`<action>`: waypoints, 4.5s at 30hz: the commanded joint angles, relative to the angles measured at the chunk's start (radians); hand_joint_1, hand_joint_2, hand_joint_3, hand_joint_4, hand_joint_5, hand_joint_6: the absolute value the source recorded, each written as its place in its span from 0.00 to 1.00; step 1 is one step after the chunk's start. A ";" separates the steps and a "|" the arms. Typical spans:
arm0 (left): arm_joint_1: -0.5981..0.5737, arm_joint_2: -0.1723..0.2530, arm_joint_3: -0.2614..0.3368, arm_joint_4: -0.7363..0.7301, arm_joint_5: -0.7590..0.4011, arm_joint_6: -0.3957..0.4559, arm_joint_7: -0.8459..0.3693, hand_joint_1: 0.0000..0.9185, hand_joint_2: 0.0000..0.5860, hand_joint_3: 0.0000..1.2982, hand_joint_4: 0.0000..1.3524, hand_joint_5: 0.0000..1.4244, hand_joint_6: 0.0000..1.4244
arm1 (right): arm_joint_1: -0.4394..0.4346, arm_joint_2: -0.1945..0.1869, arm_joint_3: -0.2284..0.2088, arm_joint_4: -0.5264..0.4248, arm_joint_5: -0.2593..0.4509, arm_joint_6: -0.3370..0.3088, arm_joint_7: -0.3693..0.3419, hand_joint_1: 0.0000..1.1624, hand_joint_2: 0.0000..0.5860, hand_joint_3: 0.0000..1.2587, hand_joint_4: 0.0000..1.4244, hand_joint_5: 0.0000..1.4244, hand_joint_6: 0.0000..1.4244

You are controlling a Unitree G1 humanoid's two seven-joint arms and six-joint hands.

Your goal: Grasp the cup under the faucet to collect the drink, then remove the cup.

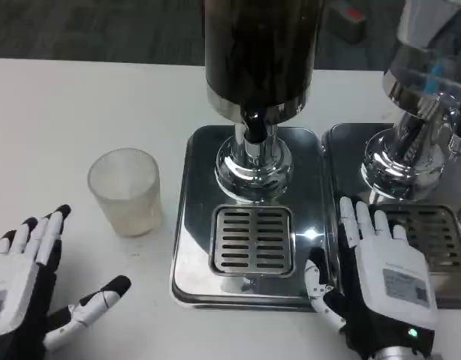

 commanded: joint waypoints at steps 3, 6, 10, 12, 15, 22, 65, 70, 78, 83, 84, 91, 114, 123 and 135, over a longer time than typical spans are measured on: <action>-0.021 -0.001 0.047 0.011 -0.101 -0.053 -0.012 0.00 0.07 0.00 0.00 0.00 0.00 | 0.000 0.006 -0.005 0.005 0.008 0.010 -0.002 0.19 0.89 0.00 0.00 0.00 0.00; -0.055 -0.017 0.073 0.073 -0.215 -0.137 -0.043 0.00 0.03 0.00 0.00 0.00 0.00 | -0.003 0.009 -0.007 0.004 0.010 0.013 0.000 0.19 0.89 0.00 0.00 0.00 0.00; -0.131 -0.033 0.087 0.176 -0.398 -0.191 -0.198 0.00 0.00 0.00 0.00 0.00 0.00 | -0.008 0.014 -0.009 0.007 0.016 0.016 0.002 0.19 0.89 0.00 0.00 0.00 0.00; -0.166 -0.038 0.089 0.217 -0.426 -0.202 -0.230 0.00 0.00 0.00 0.00 0.00 0.00 | -0.010 0.016 -0.011 0.008 0.021 0.018 0.003 0.19 0.89 0.00 0.00 0.00 0.00; -0.197 -0.041 0.085 0.260 -0.411 -0.221 -0.222 0.00 0.00 0.00 0.00 0.00 0.00 | -0.010 0.019 -0.011 0.008 0.022 0.022 0.000 0.19 0.89 0.00 0.00 0.00 0.00; -0.289 -0.059 0.065 0.370 -0.378 -0.260 -0.192 0.00 0.00 0.00 0.00 0.00 0.00 | -0.012 0.031 -0.014 0.009 0.027 0.032 -0.002 0.19 0.89 0.00 0.00 0.00 0.00; -0.663 -0.125 -0.079 0.955 -0.309 -0.502 -0.025 0.29 0.09 0.04 0.12 0.26 0.19 | -0.020 0.063 -0.019 0.008 0.057 0.084 0.007 0.16 0.87 0.00 0.00 0.00 0.00; -0.666 -0.127 -0.081 0.962 -0.301 -0.528 0.005 0.34 0.13 0.16 0.24 0.37 0.32 | -0.022 0.062 -0.015 0.009 0.054 0.087 0.011 0.16 0.87 0.00 0.00 0.00 0.00; -0.658 -0.133 -0.084 0.969 -0.289 -0.560 0.055 0.41 0.18 0.24 0.34 0.46 0.40 | -0.023 0.059 -0.017 0.008 0.059 0.090 0.010 0.16 0.87 0.00 0.00 0.00 0.00; -0.657 -0.136 -0.085 0.972 -0.287 -0.566 0.077 0.41 0.20 0.25 0.35 0.48 0.41 | -0.023 0.057 -0.018 0.005 0.060 0.092 0.010 0.16 0.87 0.00 0.00 0.00 0.00; -0.657 -0.136 -0.085 0.972 -0.287 -0.568 0.079 0.41 0.20 0.25 0.35 0.48 0.41 | -0.022 0.057 -0.018 0.005 0.060 0.092 0.010 0.16 0.87 0.00 0.00 0.00 0.00; -0.651 -0.135 -0.086 0.971 -0.280 -0.599 0.119 0.41 0.20 0.27 0.37 0.52 0.49 | -0.023 0.057 -0.018 0.004 0.061 0.092 0.012 0.16 0.87 0.00 0.00 0.00 0.00; -0.652 -0.133 -0.098 0.969 -0.248 -0.627 0.185 0.50 0.26 0.31 0.42 0.58 0.62 | -0.033 0.054 -0.023 0.006 0.070 0.096 0.025 0.16 0.87 0.00 0.00 0.00 0.01; -0.654 -0.136 -0.098 0.964 -0.252 -0.637 0.210 0.52 0.26 0.32 0.43 0.59 0.64 | -0.031 0.055 -0.023 0.005 0.070 0.095 0.021 0.16 0.87 0.00 0.00 0.00 0.02; -0.667 -0.141 -0.082 0.950 -0.277 -0.679 0.190 0.58 0.25 0.33 0.42 0.59 0.66 | -0.036 0.058 -0.025 0.010 0.070 0.095 0.015 0.16 0.87 0.00 0.00 0.00 0.02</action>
